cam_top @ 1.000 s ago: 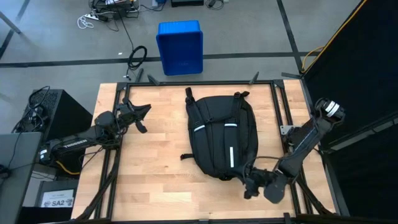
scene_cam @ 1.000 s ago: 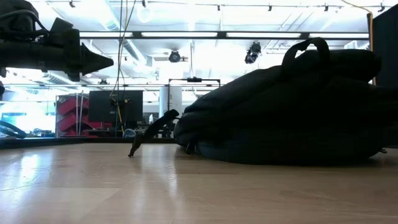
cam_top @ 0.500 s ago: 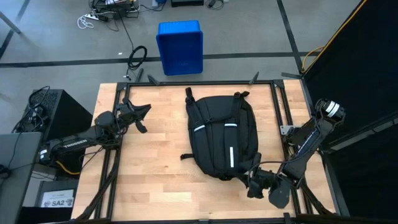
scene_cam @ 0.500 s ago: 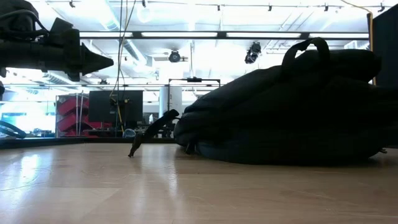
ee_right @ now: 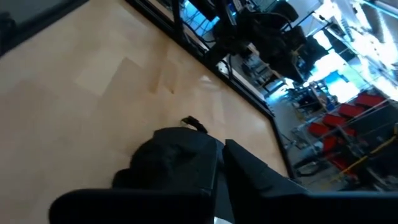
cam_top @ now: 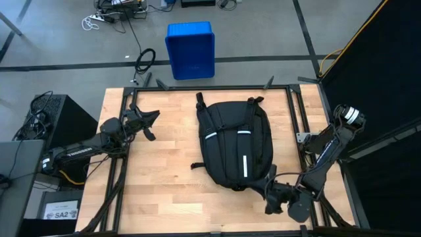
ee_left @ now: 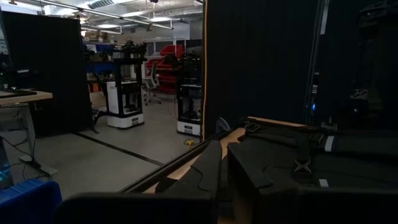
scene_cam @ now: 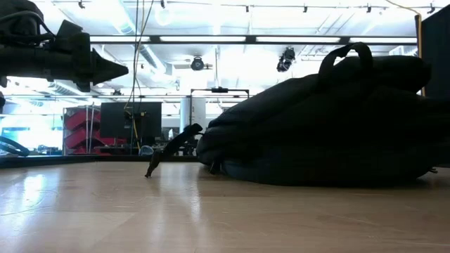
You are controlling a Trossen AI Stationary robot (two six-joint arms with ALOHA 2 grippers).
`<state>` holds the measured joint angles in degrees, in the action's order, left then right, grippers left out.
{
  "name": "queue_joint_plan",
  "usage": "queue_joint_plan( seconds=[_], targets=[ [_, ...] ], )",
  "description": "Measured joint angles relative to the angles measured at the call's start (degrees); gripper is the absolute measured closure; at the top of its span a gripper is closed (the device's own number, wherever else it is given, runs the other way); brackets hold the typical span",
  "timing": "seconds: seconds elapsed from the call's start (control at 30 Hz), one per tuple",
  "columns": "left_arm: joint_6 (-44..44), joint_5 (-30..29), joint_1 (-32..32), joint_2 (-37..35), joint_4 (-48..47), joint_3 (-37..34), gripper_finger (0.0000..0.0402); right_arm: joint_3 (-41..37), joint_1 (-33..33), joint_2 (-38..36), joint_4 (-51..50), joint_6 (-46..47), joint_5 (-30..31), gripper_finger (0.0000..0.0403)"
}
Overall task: Unpack backpack
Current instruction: Open the black backpack
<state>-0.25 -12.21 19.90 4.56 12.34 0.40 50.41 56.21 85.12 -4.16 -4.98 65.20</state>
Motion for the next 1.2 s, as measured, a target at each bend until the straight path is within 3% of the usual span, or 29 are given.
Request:
queue_joint_plan(
  seconds=[0.23,0.33,0.5,0.73,0.93,1.2],
  targets=[
    [0.0,0.0,0.0,0.0,0.0,0.0,0.0401,0.0,-1.4,0.0,-0.1,0.9,-0.9,0.0403],
    [0.0,0.0,0.0,0.0,0.0,0.0,0.0401,0.1,-3.6,0.0,-1.3,1.2,-4.0,0.0403],
    [0.0,0.0,0.0,0.0,0.0,0.0,0.0401,4.9,-9.0,0.0,-19.9,11.3,-10.8,0.0403],
    [0.0,0.0,0.0,0.0,0.0,0.0,0.0401,13.3,-12.5,0.0,-38.5,17.3,-12.9,0.0403],
    [0.0,0.0,0.0,0.0,0.0,0.0,0.0401,18.2,-12.5,0.0,-43.7,17.5,-18.8,0.0403],
    [0.0,0.0,0.0,0.0,0.0,0.0,0.0401,18.1,-11.8,0.0,-43.8,21.5,-19.0,0.0393]
  ],
)
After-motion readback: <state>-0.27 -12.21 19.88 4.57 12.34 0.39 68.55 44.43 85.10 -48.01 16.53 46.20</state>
